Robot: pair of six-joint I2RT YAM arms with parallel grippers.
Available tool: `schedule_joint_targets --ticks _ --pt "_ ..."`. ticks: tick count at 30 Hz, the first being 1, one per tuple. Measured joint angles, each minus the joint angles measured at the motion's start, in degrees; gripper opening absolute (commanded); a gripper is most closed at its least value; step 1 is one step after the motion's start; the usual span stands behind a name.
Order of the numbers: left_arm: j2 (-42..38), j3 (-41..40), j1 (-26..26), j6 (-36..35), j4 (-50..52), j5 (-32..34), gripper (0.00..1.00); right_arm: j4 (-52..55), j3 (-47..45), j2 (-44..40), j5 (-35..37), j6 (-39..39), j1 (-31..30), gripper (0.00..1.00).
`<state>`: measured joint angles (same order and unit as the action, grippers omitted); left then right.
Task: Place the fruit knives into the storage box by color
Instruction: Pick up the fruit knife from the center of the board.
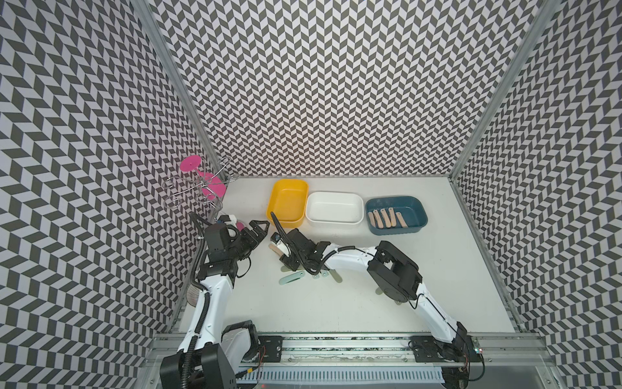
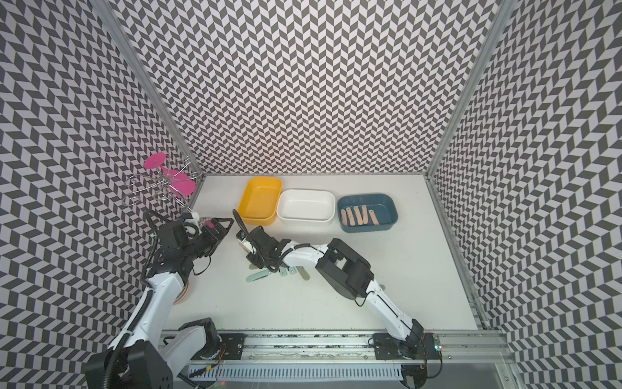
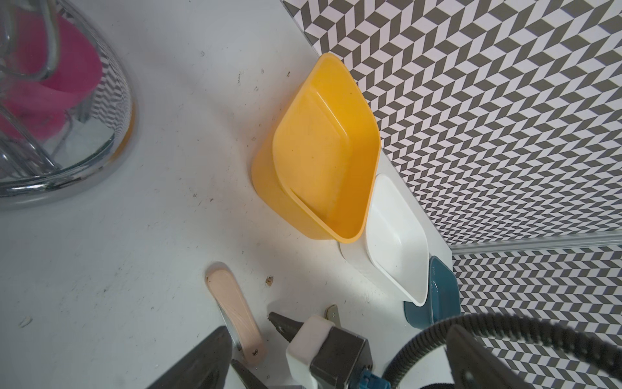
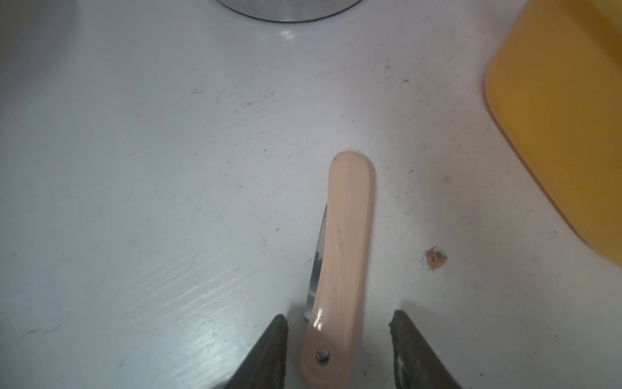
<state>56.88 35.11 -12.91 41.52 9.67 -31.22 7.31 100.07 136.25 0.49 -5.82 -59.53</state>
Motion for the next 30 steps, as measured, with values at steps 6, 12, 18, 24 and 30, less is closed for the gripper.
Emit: schedule_joint_targets --ticks 6,12,18,24,30 --pt "0.0 -0.3 0.0 0.2 -0.3 0.0 1.0 0.2 3.0 2.0 -0.2 -0.2 0.0 0.42" --pt "0.0 -0.4 0.0 0.2 -0.5 0.0 1.0 1.2 4.7 2.9 -0.3 -0.2 0.0 0.29" --pt "0.0 -0.4 0.0 0.4 -0.6 -0.1 1.0 1.8 4.8 2.9 -1.0 -0.1 0.0 0.23" --pt "0.0 -0.4 0.0 0.6 -0.6 -0.2 1.0 2.1 4.9 2.7 -1.8 0.1 0.0 0.2" --pt "0.0 -0.4 0.0 0.6 -0.7 -0.4 1.0 3.8 3.2 1.0 -2.3 1.4 0.6 0.18"
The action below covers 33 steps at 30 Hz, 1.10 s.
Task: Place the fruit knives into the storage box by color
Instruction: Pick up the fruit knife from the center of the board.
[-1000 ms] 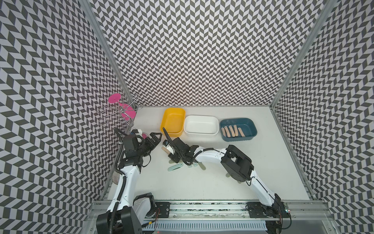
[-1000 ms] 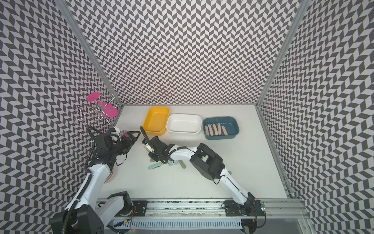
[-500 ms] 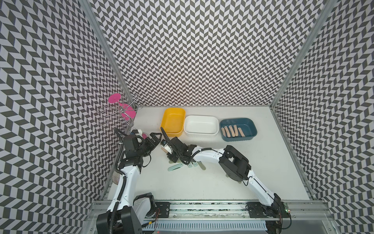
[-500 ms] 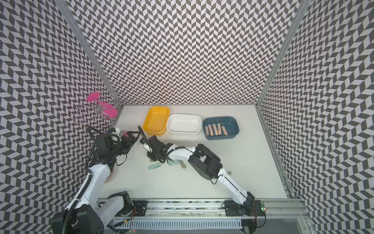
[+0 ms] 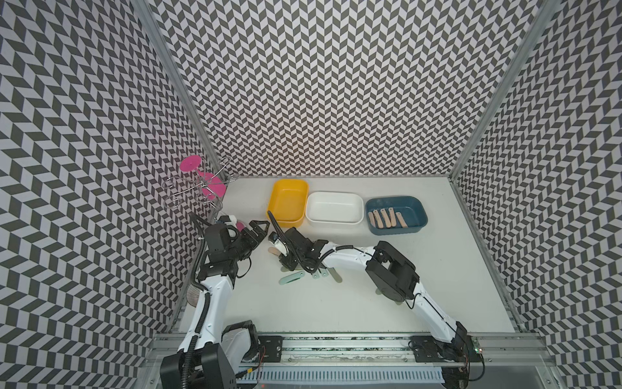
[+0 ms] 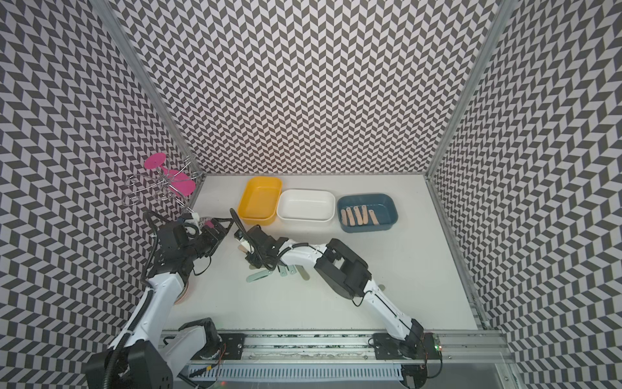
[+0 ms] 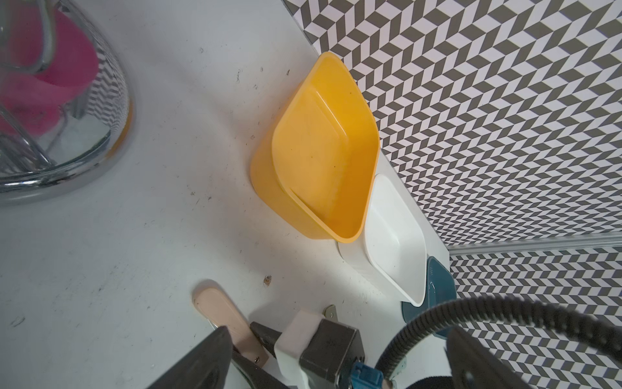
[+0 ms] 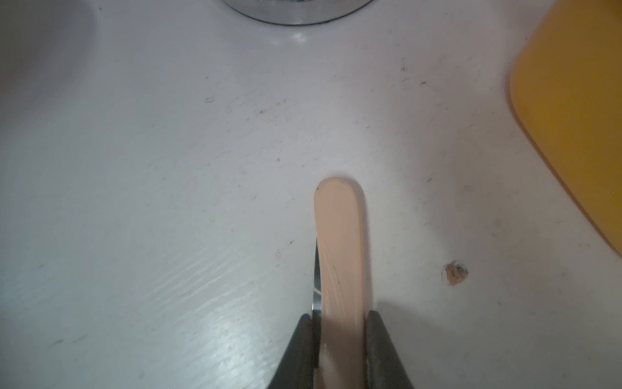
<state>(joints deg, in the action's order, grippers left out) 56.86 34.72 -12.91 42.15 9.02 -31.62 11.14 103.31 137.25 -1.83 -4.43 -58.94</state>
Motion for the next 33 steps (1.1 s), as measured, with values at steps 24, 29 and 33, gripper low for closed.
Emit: schedule_joint_targets --ticks 24,29,33 --pt "0.2 4.2 5.5 1.6 -1.7 -0.4 1.0 -2.6 -19.0 -23.5 0.2 4.0 5.1 0.15" --pt "2.1 9.9 11.9 2.6 -3.0 1.1 1.0 -3.7 -24.0 -31.1 0.9 4.8 10.2 0.15" --pt "6.4 15.1 18.6 2.8 -4.2 2.3 0.99 -4.2 -28.2 -37.2 1.2 5.5 16.6 0.15"
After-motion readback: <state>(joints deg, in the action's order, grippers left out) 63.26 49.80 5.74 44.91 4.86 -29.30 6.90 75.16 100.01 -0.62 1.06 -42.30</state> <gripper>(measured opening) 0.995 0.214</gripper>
